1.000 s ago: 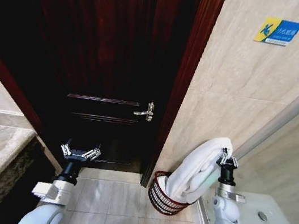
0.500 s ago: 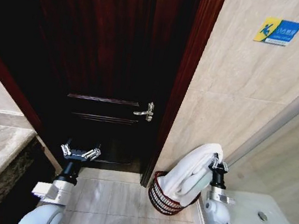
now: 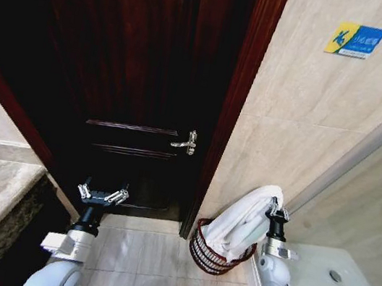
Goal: Discard the used towel into the hamper.
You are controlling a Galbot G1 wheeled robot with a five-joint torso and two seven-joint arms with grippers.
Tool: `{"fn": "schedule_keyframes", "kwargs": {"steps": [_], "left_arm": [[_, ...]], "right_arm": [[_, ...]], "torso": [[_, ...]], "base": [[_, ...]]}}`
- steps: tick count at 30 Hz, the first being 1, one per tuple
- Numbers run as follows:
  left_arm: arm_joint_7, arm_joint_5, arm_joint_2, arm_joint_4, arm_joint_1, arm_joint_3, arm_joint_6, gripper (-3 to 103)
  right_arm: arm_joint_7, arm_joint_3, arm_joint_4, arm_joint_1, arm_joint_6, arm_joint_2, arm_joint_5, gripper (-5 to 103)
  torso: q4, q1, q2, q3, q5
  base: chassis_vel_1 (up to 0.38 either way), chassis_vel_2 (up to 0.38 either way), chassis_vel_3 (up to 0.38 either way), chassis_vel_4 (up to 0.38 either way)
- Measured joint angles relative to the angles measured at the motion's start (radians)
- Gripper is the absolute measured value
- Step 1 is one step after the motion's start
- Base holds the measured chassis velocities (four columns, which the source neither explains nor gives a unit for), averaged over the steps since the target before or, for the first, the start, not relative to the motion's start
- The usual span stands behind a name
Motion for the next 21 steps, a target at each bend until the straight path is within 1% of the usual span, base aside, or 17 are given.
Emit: {"fn": "schedule_keyframes", "kwargs": {"steps": [5,10,21], "left_arm": [[0.000,0.000,0.000,0.000,0.000,0.000,0.000,100],[0.000,0.000,0.000,0.000,0.000,0.000,0.000,100],[0.000,0.000,0.000,0.000,0.000,0.000,0.000,100]], "right_arm": [[-0.005,-0.002,-0.018,0.003,0.007,0.005,-0.006,5],[-0.024,-0.006,-0.082,0.015,0.041,0.009,-0.029,5],[-0.035,-0.010,-0.137,0.017,0.043,0.007,-0.030,5]], "torso": [[0.0000,0.000,0.000,0.000,-0.0001],[0.0000,0.000,0.000,0.000,0.0001],[0.0000,0.000,0.000,0.000,0.0000]], "base": [[0.000,0.000,0.000,0.000],[0.000,0.000,0.000,0.000],[0.000,0.000,0.000,0.000]]}}
